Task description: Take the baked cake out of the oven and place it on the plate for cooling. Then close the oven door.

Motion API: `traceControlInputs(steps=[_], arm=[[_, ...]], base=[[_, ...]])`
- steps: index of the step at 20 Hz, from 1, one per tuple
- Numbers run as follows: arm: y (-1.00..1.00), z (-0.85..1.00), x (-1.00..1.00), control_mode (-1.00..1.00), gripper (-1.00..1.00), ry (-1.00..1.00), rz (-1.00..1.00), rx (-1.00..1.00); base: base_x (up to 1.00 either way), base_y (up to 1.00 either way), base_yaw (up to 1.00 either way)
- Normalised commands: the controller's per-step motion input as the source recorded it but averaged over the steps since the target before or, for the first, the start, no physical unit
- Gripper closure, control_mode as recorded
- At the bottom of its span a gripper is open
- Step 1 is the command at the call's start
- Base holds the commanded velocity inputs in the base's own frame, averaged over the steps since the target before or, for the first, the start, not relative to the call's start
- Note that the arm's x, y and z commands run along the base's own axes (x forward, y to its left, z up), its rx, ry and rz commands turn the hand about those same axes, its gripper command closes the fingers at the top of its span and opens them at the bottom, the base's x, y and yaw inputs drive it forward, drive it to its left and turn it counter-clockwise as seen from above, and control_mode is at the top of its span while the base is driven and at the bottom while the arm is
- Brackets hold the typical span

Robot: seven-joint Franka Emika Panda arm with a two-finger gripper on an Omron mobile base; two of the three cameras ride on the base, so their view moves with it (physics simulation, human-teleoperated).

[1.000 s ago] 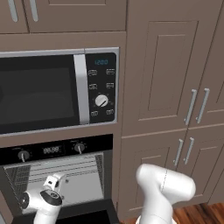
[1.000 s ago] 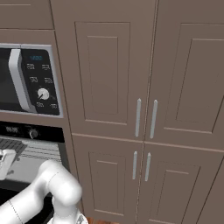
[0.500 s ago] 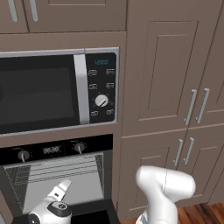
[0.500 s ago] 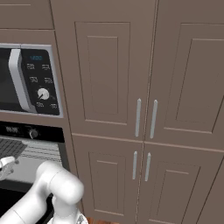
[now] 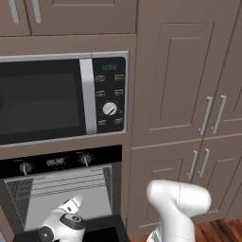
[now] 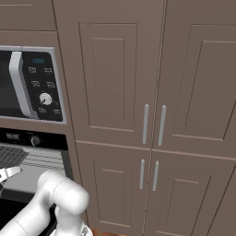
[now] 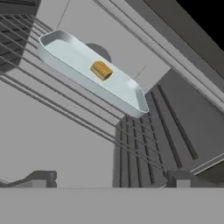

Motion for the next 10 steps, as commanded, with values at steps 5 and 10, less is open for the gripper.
traceControlInputs(steps=[5, 10], arm=[[-0.01, 0.04, 0.12, -1.00, -1.00, -0.25, -0.01, 0.24], [-0.06, 0.04, 0.17, -1.00, -1.00, -0.22, -0.03, 0.24]], base=[[0.00, 0.00, 0.00], [0.00, 0.00, 0.00]])
